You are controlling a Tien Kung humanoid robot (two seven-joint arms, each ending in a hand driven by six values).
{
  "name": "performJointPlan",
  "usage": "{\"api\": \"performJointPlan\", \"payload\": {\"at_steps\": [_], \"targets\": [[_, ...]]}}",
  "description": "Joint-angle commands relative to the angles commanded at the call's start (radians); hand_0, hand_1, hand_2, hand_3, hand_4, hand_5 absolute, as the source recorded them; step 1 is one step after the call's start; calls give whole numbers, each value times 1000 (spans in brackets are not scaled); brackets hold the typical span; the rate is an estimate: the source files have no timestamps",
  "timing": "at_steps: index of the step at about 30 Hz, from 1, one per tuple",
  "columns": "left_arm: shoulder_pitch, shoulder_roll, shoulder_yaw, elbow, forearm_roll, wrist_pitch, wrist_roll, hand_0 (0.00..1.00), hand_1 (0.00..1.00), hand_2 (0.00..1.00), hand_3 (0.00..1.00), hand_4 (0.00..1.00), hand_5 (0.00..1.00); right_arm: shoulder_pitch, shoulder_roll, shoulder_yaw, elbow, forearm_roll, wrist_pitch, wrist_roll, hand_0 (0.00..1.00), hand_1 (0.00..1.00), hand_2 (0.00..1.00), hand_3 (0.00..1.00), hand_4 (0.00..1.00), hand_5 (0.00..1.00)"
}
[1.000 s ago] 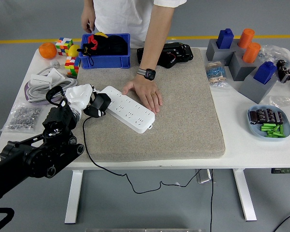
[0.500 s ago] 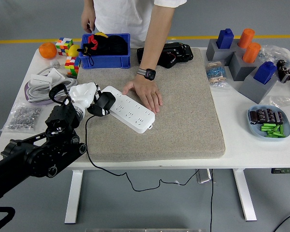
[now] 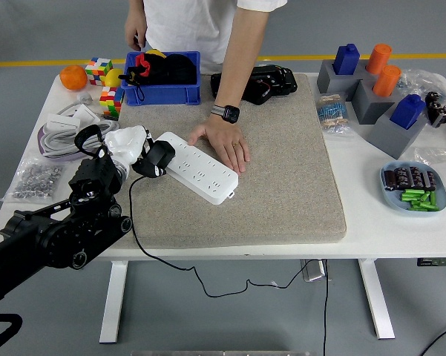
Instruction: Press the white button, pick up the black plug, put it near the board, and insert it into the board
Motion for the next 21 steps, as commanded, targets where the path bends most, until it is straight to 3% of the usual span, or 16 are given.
{"api": "performJointPlan", "payload": {"at_steps": [3,4,21], "targets": [[0,1,0,-2,0,1,-1,103,201,275,506,708,2,0,-1,-1,0,0,0,0,643,610,651,626,669,401],[0,1,0,-3,-1,1,-2,104,214,291,527,759,2,0,-1,-2,0,0,0,0,644,610,650,626,668,401],[2,4,1,-9,-13,-2,-3,107,248,352,545,798,2,-3,-1,-4,0,1,0,0,643,610,650,626,668,400]]}}
